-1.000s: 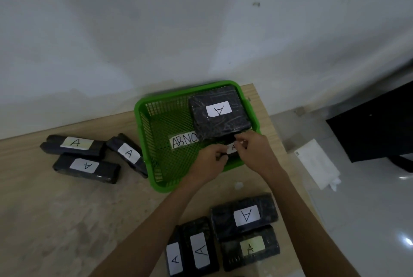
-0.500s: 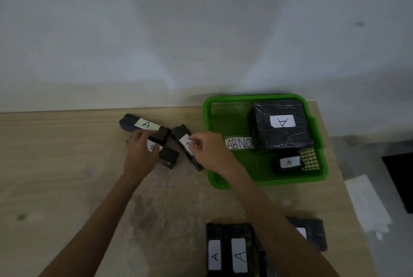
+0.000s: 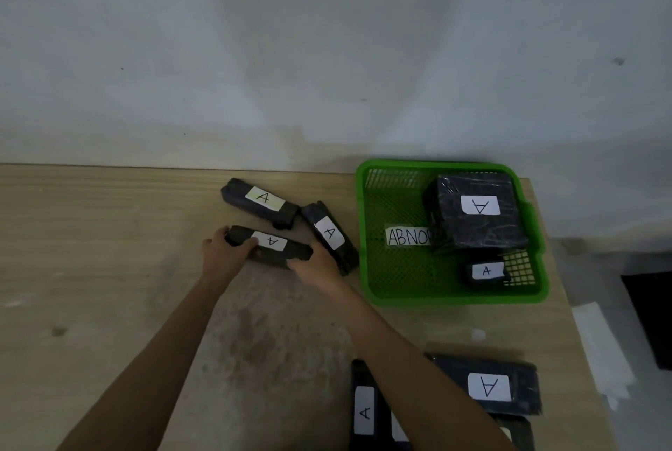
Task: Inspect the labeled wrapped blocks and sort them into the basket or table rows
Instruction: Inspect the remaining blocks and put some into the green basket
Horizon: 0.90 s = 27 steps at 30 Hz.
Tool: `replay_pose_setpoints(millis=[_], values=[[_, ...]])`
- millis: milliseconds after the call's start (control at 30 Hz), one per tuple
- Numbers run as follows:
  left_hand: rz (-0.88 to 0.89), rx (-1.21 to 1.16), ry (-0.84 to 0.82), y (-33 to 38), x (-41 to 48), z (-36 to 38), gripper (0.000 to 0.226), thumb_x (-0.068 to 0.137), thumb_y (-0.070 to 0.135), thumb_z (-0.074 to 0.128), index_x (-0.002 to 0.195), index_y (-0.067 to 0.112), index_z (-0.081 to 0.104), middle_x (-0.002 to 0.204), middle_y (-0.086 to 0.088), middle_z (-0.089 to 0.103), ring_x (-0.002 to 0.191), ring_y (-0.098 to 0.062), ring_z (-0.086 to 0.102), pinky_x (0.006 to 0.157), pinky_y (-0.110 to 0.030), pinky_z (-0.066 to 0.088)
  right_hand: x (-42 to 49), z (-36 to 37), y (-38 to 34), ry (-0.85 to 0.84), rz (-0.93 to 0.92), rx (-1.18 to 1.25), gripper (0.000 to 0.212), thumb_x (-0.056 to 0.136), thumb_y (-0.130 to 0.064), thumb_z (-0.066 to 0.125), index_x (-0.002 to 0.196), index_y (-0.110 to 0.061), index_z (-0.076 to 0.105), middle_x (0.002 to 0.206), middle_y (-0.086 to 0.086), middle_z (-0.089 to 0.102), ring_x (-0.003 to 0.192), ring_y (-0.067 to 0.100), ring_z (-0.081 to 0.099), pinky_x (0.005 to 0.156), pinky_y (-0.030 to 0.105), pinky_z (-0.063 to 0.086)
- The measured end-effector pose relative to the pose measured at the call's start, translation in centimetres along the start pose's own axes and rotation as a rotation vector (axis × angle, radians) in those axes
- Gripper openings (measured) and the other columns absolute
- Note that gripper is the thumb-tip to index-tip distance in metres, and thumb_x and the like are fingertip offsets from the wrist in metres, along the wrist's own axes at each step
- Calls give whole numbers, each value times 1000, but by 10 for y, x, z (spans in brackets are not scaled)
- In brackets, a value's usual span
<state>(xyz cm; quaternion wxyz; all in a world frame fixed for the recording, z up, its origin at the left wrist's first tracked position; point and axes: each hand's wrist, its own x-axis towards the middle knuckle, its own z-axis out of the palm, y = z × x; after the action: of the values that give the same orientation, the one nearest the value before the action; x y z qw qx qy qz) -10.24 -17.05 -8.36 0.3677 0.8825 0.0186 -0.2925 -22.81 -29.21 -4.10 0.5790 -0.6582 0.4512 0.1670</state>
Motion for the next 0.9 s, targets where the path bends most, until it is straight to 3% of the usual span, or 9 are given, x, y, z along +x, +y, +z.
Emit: replay_pose_setpoints(millis=[100,167,267,367,467,567,733,900], values=[[-80,-279,-59,9,-28,-15,52,79,27,74,120,2,55,113,-14,59,100,-27,57,85,-39,49,-20,-6,1,32,-28,-28,77,84,-30,62,148,-13,23,144,11,31,128,30,41,100,34,41],[-79,-467,-130,19,-58,-25,47,83,19,69,123,2,50,116,-14,58,99,-26,59,81,-36,49,-39,-9,3,28,-54,22,79,79,-33,65,145,-16,26,140,11,31,122,31,47,96,39,49],[16,-641,-186,39,-111,-37,41,86,9,64,122,3,45,117,-16,57,91,-23,63,74,-35,53,-78,-21,1,11,-168,254,61,79,-16,71,131,-17,40,128,6,43,107,25,58,71,29,60],[140,-697,-165,54,-159,-45,33,86,7,63,116,6,48,114,-14,61,91,-23,66,70,-30,58,-129,-43,-2,7,-317,392,45,80,-9,74,115,-19,49,118,2,50,101,19,61,70,26,59],[258,-753,-153,69,-206,-54,28,83,5,65,108,10,52,107,-9,64,94,-22,66,69,-26,59,-174,-64,1,35,-451,460,40,79,-7,76,111,-18,54,107,-4,57,89,10,64,67,26,59],[346,-801,-172,80,-250,-59,33,72,14,70,100,18,53,101,-2,65,89,-14,68,68,-26,59,-209,-78,10,89,-560,467,39,76,-3,77,109,-15,57,106,2,61,82,6,66,61,26,57],[329,-944,-214,81,-288,-52,50,66,20,67,113,14,51,112,-4,62,101,-17,65,78,-30,58,-248,-82,25,177,-648,492,40,75,-2,77,107,-15,57,98,-6,62,80,6,67,60,26,58],[323,-907,-249,74,-299,-57,44,72,18,65,113,11,53,109,-8,64,103,-26,63,77,-34,59,-265,-80,44,199,-690,419,43,72,-3,79,107,-13,57,100,-3,63,80,9,67,60,27,57]])
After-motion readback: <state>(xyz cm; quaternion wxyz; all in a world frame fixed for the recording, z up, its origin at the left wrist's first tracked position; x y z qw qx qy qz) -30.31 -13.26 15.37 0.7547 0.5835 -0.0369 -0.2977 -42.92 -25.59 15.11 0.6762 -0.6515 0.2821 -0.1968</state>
